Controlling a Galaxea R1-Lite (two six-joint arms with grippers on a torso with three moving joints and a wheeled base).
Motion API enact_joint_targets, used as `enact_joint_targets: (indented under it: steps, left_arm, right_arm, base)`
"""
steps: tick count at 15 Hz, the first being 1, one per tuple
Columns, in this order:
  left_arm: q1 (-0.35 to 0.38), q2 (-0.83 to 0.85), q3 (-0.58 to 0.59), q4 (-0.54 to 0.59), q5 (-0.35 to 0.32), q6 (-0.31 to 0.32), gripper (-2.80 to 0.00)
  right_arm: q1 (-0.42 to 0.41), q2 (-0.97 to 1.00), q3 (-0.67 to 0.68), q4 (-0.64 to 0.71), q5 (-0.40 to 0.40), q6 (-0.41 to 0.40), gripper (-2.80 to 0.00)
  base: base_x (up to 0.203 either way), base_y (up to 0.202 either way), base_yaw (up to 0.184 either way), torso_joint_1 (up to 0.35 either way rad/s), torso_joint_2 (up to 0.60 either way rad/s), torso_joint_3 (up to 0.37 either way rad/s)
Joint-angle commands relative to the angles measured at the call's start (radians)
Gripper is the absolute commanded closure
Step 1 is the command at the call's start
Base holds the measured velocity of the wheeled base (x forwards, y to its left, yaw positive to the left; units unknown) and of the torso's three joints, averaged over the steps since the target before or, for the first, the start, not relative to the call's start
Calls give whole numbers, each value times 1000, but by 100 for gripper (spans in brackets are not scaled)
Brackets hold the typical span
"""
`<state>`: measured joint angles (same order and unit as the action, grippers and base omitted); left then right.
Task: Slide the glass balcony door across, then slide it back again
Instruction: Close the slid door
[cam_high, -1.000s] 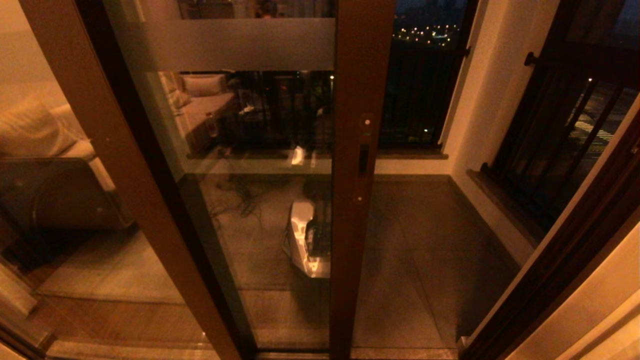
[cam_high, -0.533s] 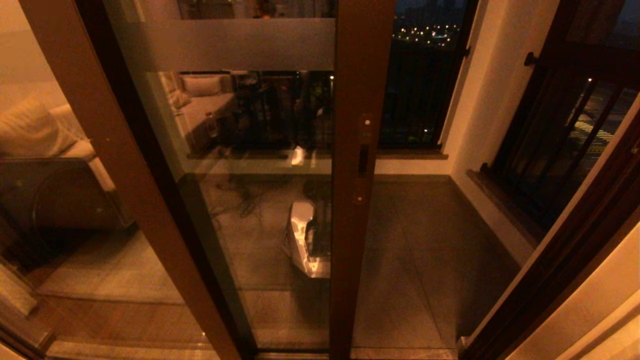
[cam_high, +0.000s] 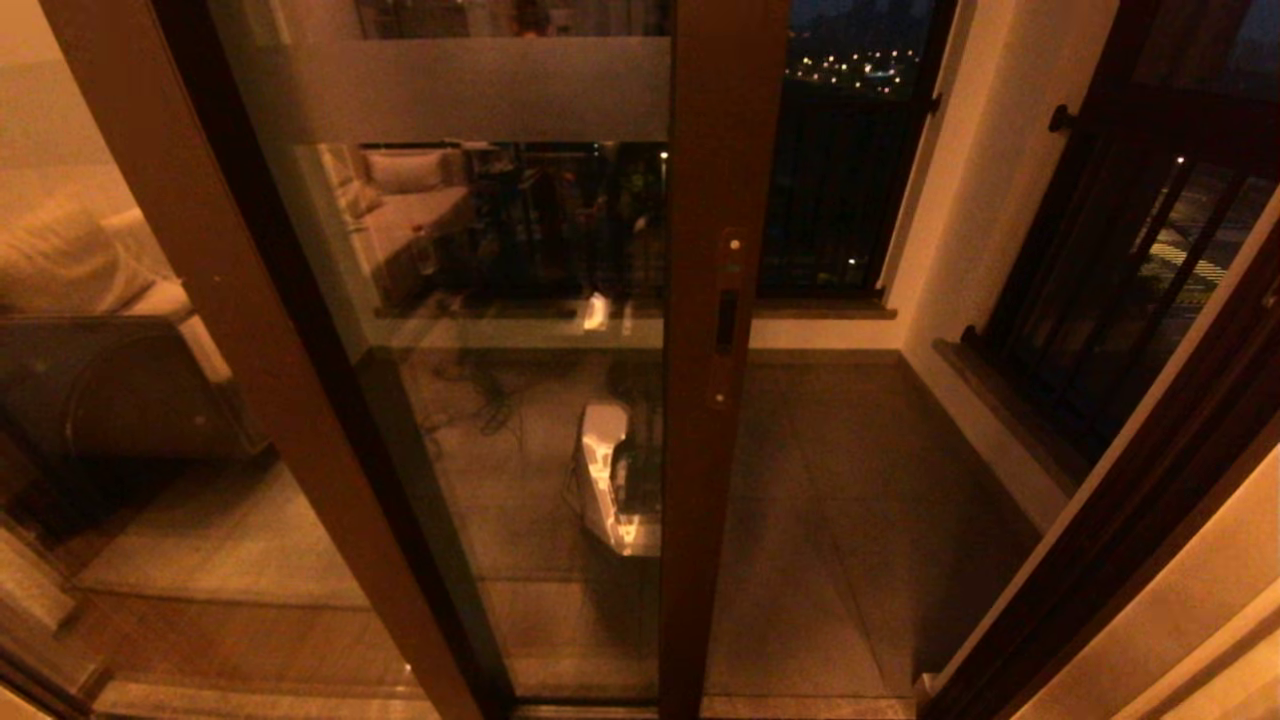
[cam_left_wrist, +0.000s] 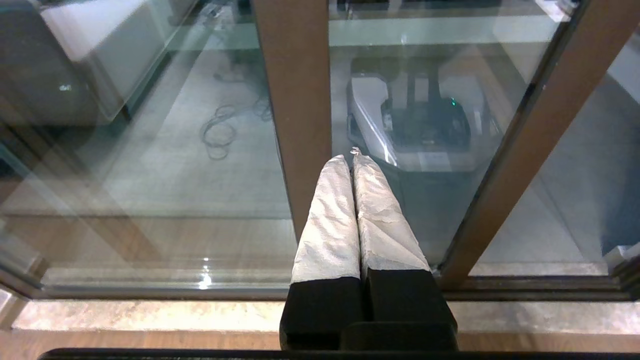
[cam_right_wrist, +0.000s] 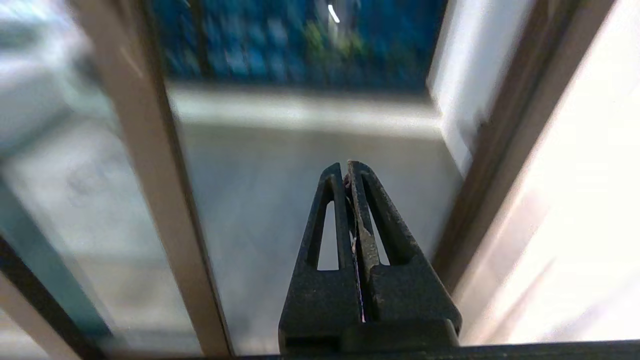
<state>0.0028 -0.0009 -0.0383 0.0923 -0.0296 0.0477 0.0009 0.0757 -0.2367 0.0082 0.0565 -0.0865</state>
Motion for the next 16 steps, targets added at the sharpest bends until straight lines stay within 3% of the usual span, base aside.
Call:
enact_joint_targets:
  steps: [1,5,7,8,10,12,14,16]
  left_arm:
    - [0,2,1,4,0,0,0]
    - [0,2,1,4,0,0,0]
    - [0,2,1,4,0,0,0]
    - [0,2,1,4,0,0,0]
    - [0,2,1,4,0,0,0]
    - [0,2,1,4,0,0,0]
    - [0,2,1,4,0,0,0]
    - [0,2,1,4,0,0,0]
  right_arm:
    - [1,202,-176,3,40,15,0]
    - [10,620,-474,40,357,55,0]
    - [75,819,-634,136,454,66,0]
    - [142,912,-707,187,460,72,0]
    - [345,1054,-789,239,349,98,0]
    - [528,1216,-848,232,55,162,0]
    - [639,1347,-899,171,-184,201,0]
    - [685,1457,-963,127,-373,220,0]
  base:
    - [0,0,0,0,0,0]
    - [0,0,0,0,0,0]
    - [0,0,0,0,0,0]
    - [0,0,0,0,0,0]
    - [0,0,0,0,0,0]
    - [0,0,0,0,0,0]
    - [0,0,0,0,0,0]
    - [0,0,0,0,0,0]
